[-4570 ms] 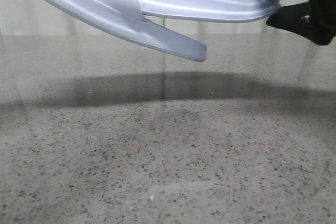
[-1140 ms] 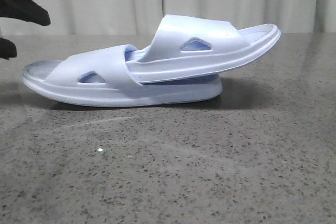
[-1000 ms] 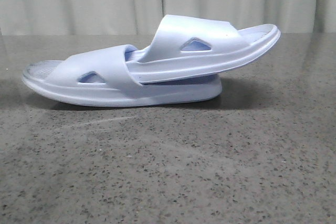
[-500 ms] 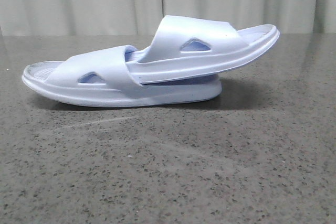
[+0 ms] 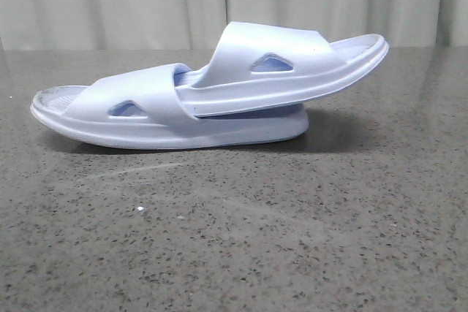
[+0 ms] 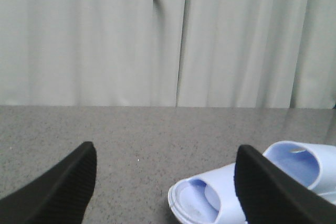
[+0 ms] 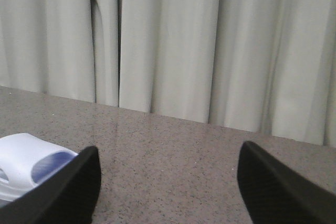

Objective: Insert blue slippers together front up

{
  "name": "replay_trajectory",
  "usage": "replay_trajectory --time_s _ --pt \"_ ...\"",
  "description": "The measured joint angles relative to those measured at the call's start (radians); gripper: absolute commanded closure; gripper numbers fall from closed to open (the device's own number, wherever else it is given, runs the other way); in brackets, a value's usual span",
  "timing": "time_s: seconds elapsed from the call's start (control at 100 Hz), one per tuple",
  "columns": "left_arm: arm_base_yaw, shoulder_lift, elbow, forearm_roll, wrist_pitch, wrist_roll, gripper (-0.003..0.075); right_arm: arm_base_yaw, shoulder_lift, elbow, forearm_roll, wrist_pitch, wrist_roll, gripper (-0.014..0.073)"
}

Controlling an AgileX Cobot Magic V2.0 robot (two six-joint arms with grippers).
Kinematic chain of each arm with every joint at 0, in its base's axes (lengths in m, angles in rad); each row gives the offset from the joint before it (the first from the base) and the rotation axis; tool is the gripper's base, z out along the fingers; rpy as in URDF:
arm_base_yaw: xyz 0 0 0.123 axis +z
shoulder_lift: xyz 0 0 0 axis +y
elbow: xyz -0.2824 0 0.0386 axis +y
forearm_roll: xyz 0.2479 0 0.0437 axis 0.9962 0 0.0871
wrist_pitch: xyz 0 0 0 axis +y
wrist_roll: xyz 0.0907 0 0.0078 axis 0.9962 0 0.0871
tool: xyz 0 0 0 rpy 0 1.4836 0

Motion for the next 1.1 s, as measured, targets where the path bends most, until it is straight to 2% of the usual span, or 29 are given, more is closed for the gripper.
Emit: replay_trajectory --time_s 0.33,0.43,0.48,0.58,0.76,0.8,1.1 --pt "0.000 -0.010 0.056 0.004 -0.009 0.000 0.0241 0.000 -0.009 0.110 -0.033 0.067 0.008 0.0119" --pt "0.000 -0.010 0.056 0.004 -0.011 0.000 0.0293 0.000 -0.009 0.123 -0.033 0.053 0.011 0.0119" --pt "0.000 -0.010 0.056 0.004 -0.012 0.000 0.0343 0.000 -0.009 0.125 -0.034 0.048 0.010 0.0132" --pt "0.000 -0.010 0.056 0.004 -0.016 0.000 0.0456 0.000 -0.009 0.125 -0.034 0.042 0.010 0.0245" --pt "0.000 -0.010 0.056 0.004 -0.016 0.000 0.0683 0.000 -0.009 0.125 -0.035 0.042 0.013 0.0618" --pt "0.000 -0.010 0.056 0.004 -0.016 0.000 0.0703 0.000 -0.009 0.125 -0.035 0.042 0.013 0.0695" --pt "0.000 -0.010 0.056 0.004 -0.018 0.000 0.0704 0.000 -0.009 0.125 -0.035 0.042 0.013 0.0701"
